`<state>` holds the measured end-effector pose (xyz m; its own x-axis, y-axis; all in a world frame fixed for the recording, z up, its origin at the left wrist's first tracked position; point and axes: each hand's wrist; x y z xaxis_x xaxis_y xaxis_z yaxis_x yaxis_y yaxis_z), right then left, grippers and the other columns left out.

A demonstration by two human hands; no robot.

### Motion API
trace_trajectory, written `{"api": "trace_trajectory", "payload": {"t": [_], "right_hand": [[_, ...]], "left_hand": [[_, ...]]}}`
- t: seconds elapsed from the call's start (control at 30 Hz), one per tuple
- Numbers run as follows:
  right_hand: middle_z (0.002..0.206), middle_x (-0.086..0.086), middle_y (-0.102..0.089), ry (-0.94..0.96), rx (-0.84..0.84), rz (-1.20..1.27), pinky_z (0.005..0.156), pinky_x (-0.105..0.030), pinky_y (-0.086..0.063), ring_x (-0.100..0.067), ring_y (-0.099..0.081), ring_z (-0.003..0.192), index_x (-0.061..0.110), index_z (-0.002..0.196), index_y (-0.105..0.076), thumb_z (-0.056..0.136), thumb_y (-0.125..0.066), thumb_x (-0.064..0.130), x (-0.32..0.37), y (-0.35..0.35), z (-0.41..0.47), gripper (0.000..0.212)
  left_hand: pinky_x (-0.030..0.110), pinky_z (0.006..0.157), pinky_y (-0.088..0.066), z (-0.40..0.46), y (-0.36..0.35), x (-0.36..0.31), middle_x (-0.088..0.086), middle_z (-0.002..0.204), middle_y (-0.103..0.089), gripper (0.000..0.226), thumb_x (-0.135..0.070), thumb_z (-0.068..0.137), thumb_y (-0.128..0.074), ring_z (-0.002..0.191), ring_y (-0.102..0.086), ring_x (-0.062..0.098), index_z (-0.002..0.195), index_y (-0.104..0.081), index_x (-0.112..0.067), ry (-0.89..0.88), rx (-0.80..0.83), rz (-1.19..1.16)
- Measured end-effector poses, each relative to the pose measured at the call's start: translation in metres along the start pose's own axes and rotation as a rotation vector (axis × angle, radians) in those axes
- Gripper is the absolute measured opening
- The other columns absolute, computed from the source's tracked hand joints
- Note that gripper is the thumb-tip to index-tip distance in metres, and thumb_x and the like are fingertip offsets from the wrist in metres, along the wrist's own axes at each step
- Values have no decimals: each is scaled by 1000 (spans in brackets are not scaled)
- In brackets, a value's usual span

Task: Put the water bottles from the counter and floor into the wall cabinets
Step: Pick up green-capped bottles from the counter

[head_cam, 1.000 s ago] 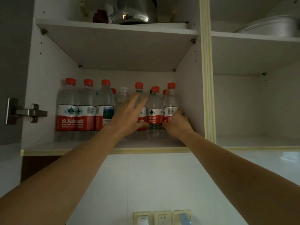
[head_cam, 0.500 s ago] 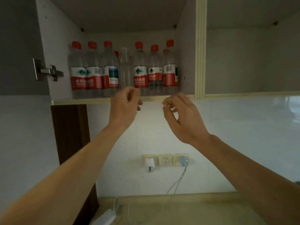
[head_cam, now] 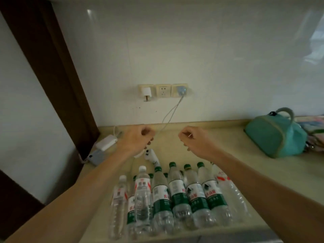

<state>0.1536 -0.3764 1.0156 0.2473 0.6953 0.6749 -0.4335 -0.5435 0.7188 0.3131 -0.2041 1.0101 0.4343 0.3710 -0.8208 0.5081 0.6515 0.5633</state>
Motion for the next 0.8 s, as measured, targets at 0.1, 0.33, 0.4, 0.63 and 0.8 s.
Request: {"api": "trace_trajectory", "payload": {"t": [0.1, 0.33, 0.4, 0.63, 0.8], "right_hand": [[89, 9, -67, -43, 78, 32, 80, -39, -59, -10, -65, 83, 18, 99, -69, 98, -55, 27, -26, -25, -3, 17], [104, 4, -69, -35, 363, 37, 82, -26, -53, -13, -64, 96, 15, 109, -71, 97, -58, 24, -59, -94, 39, 20], [111, 0, -69, -21, 451, 11, 82, -26, -50, -16, -63, 100, 14, 113, -71, 96, -59, 25, -67, -114, 54, 24], [93, -12, -64, 2, 802, -229, 71, -35, -51, -30, -65, 86, 4, 94, -60, 100, -55, 37, -87, -174, 79, 34], [73, -2, -53, -25, 869, -331, 75, -37, -45, -20, -54, 69, 13, 78, -52, 100, -52, 43, -87, -189, 92, 37]], "left_hand": [[29, 76, -54, -4, -27, 52, -4, 100, -68, 16, -32, 96, -63, 88, -64, 11, 106, -67, -20, 177, 69, 132], [20, 63, -34, -3, -70, 134, -5, 98, -54, 29, -39, 92, -64, 86, -52, 10, 111, -52, -20, 515, 198, 240], [15, 60, -33, -3, -78, 145, -8, 96, -55, 31, -36, 90, -68, 83, -53, 6, 112, -52, -20, 539, 136, 169], [26, 66, -48, 2, -92, 163, 1, 80, -64, 14, -30, 87, -71, 73, -62, 15, 83, -62, -20, 610, 49, -32], [26, 68, -51, 3, -84, 172, 0, 91, -73, 17, -34, 90, -66, 81, -70, 14, 99, -69, -20, 589, 94, -96]]}}
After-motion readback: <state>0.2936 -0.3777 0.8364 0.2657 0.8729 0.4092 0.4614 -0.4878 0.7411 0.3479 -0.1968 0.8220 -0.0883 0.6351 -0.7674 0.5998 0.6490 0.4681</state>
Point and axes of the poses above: each hand's wrist, its own z-axis towards the middle knuckle, its own y-axis out of the back of the hand, x = y × z
